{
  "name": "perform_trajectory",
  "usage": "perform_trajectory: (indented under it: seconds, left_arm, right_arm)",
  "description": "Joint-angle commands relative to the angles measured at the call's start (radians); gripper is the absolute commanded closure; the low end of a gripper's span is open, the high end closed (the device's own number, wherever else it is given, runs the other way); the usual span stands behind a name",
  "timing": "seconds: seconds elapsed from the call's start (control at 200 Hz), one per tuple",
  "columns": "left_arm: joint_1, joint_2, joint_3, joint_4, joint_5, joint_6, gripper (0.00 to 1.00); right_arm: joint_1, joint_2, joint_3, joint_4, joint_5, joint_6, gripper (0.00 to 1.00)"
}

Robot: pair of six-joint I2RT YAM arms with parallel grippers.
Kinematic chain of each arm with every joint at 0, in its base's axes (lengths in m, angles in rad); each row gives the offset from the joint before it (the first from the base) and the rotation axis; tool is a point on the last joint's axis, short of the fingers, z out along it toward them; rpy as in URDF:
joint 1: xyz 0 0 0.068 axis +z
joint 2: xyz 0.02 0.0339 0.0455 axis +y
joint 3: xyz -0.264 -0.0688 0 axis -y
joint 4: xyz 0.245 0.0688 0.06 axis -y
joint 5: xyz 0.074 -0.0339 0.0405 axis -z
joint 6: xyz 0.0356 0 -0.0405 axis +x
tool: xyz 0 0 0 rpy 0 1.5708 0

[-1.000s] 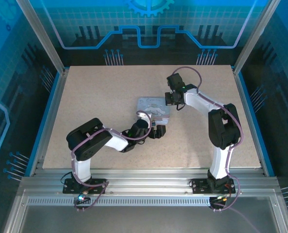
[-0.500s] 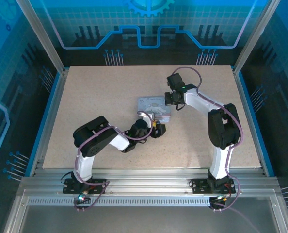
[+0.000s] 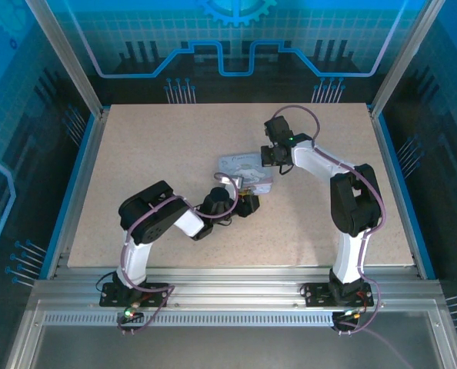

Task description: Unlock a padlock with a key

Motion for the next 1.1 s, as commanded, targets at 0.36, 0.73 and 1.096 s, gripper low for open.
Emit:
perform_trajectory:
  seconds: [0.36, 0.73, 1.096]
  left_arm:
    - [0.039, 0.029, 0.020, 0.022, 0.059, -0.073, 0.55]
    - [0.063, 0.003, 0.008, -0.038, 0.088, -0.074, 0.79]
    - [0.083, -0.116, -0.011, -0.240, 0.118, -0.085, 0.96]
  right_arm:
    - [0.021, -0.034, -0.037, 0.003, -0.008, 0.007, 1.00]
    - [0.022, -0.054, -0.058, 0.012, -0.006, 0.009, 1.00]
    - [-0.026, -0.156, -0.148, 0.041, -0.051, 0.019, 1.00]
